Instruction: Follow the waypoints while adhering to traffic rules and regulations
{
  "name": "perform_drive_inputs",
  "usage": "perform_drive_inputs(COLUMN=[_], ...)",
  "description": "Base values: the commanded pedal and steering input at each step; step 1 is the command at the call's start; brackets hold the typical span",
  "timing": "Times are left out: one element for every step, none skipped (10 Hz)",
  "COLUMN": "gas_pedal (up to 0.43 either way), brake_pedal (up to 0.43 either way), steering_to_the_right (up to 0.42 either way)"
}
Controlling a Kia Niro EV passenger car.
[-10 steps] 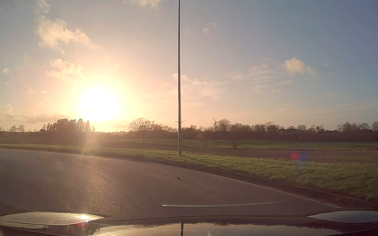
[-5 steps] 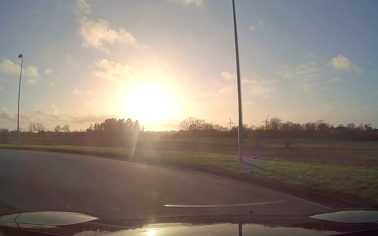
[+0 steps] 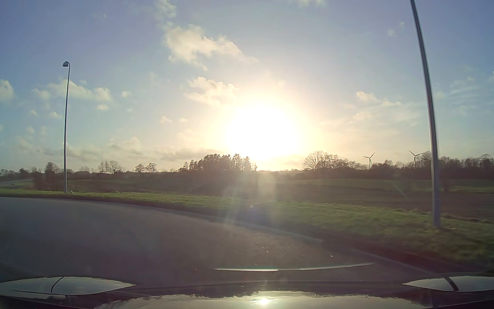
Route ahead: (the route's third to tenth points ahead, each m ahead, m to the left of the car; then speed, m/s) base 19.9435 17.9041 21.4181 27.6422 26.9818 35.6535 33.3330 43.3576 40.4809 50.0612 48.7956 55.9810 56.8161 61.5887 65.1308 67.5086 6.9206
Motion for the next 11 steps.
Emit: perform_drive_inputs(gas_pedal=[0.157,0.157,0.157,0.157,0.157,0.157,0.169,0.177,0.177,0.177,0.177], brake_pedal=[0.000,0.000,0.000,0.000,0.000,0.000,0.000,0.000,0.000,0.000,0.000], steering_to_the_right=[-0.267,-0.268,-0.269,-0.269,-0.269,-0.268,-0.265,-0.264,-0.264,-0.264,-0.264])
